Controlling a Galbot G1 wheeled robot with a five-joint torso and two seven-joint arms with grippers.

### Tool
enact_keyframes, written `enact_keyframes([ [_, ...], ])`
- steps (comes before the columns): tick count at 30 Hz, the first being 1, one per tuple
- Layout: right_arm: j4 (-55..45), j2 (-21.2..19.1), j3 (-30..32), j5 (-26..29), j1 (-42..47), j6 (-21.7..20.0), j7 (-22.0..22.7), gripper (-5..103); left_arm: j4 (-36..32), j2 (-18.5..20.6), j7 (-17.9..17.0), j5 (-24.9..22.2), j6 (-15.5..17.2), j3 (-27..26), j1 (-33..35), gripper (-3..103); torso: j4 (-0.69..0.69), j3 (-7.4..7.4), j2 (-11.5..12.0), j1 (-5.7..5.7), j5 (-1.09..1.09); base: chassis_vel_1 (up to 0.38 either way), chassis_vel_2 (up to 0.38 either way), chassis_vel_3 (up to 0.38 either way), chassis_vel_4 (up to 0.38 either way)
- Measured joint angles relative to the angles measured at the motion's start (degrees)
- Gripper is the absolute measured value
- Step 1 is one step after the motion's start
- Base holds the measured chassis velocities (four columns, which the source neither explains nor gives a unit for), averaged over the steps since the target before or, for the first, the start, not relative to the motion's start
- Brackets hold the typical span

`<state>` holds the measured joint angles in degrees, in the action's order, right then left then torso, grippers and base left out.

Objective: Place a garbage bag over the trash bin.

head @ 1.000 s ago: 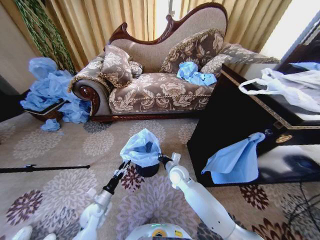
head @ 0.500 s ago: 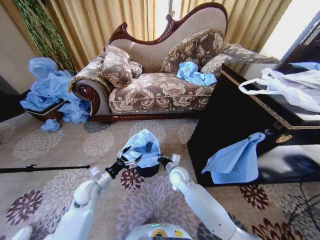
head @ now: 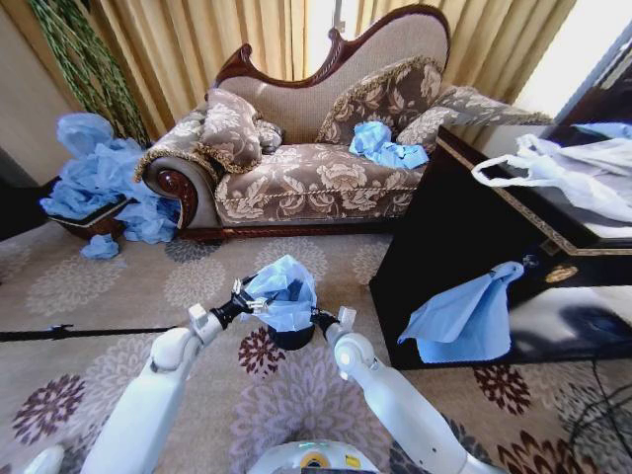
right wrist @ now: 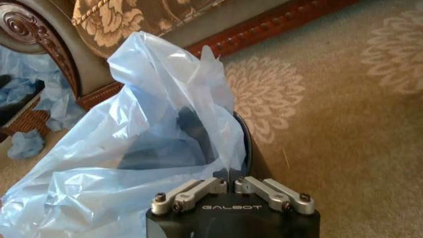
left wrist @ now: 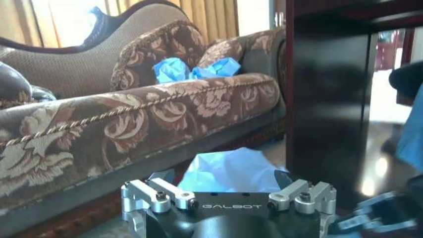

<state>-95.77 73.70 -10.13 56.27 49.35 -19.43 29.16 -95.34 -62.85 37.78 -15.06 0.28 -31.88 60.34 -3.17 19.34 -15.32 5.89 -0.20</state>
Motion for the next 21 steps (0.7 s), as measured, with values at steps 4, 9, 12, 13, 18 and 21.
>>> enact_keyframes([
  [4,-0.1,0.0,-0.2,-0.1,-0.1,0.0,0.0,0,4.2,-0.2,0.0,3.2,-1.2,2.7,-4.1,100,-0.01,0.0,0.0,0.0,0.01,0.0,0.0,0.0,0.0],
  [9,-0.2,0.0,-0.2,-0.1,-0.3,0.0,-0.1,0,9.6,-1.3,1.7,10.3,-3.5,4.8,-8.0,100,0.0,0.0,0.0,0.0,0.0,0.0,0.0,0.0,0.0],
  [12,-0.1,0.1,-0.2,-0.3,-0.4,0.0,-0.2,0,11.6,-1.9,1.9,12.6,-3.5,5.5,-9.3,100,0.01,0.0,0.0,0.0,0.0,0.0,0.0,0.0,0.0],
  [13,-0.1,0.1,-0.2,-0.3,-0.4,0.0,-0.3,0,12.4,-2.2,1.9,13.5,-3.3,5.9,-9.8,100,0.01,0.0,0.0,0.0,0.0,0.0,0.0,0.0,0.0],
  [18,0.2,0.2,-0.2,-0.5,-0.4,0.1,-0.4,0,15.4,-3.4,1.8,16.4,-2.0,7.3,-11.6,100,0.01,0.0,0.0,0.0,0.0,0.0,0.0,0.0,0.0],
  [21,0.3,0.1,-0.1,-0.6,-0.4,0.1,-0.5,0,16.3,-3.8,1.4,17.0,-1.7,7.8,-12.3,103,0.01,0.0,0.0,0.0,0.0,0.0,0.0,0.0,0.0],
])
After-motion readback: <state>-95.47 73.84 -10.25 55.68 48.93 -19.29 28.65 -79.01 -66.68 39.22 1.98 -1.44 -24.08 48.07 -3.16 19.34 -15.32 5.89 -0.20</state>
